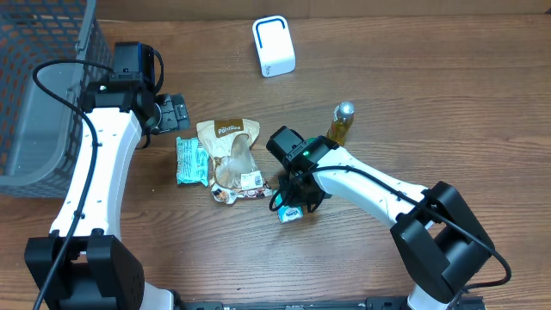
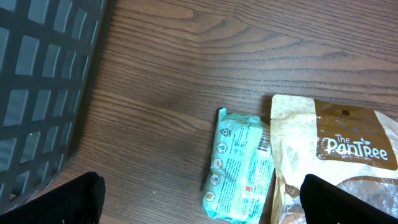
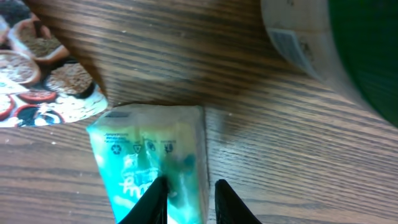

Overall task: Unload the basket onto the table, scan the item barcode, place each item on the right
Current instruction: 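Grasp the green-white packet with the right gripper and lift slightly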

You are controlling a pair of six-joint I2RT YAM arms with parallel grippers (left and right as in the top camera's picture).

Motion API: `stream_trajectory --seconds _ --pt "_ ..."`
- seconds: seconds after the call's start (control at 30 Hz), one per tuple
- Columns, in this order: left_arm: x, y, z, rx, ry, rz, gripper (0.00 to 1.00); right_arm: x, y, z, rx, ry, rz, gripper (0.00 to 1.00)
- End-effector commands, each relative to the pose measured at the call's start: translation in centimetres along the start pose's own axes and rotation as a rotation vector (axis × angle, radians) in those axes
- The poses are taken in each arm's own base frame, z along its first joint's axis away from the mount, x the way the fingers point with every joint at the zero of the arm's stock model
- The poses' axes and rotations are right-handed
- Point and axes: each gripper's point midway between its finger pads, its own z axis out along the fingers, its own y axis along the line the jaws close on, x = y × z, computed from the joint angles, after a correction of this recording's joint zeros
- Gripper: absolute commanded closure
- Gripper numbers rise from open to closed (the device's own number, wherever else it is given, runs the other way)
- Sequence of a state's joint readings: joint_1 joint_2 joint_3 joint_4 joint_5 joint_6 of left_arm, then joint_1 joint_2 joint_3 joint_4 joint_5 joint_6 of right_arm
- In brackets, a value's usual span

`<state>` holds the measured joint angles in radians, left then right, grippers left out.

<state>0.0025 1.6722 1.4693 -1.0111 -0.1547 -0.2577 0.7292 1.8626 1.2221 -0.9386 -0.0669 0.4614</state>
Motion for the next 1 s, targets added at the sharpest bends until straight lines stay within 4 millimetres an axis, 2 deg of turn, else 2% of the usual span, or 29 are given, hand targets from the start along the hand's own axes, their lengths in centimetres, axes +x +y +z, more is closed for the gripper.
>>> stream_trajectory --seconds 0.0,0.23,0.63,0.7,0.83,0.9,0.97 --pt "-0.6 0.2 -0.4 -0.007 -0.016 0.009 0.01 1.9 1.1 0.4 -0.045 0.059 -0.045 0.77" --pt "-0.6 0.2 -0.4 -0.007 -0.016 0.009 0.00 2.9 2.9 0.6 -0.041 0.051 -0.115 0.77" --pt "-0.6 0.2 -0.4 -0.007 -0.016 0.009 0.00 2.7 3.8 0.1 -0.072 0.046 -0.162 0.77" --pt "-0.6 0.2 -0.4 -0.007 -0.016 0.009 0.01 2.3 4.5 -0.7 -0.109 0.046 -0.157 0.84" --pt "-0.6 0.2 -0.4 -0.007 -0.016 0.009 0.01 0.4 5.5 -3.6 -0.157 -0.038 -0.131 0.82" --pt "-0.6 0.2 -0.4 -0.007 -0.016 0.009 0.00 -0.3 5.6 -5.0 -0.177 -0.074 -0.123 0.77" --pt "-0.6 0.2 -0.4 -0.007 -0.016 0.009 0.01 -0.6 5.0 -6.0 -0.185 -0.089 -0.082 0.67"
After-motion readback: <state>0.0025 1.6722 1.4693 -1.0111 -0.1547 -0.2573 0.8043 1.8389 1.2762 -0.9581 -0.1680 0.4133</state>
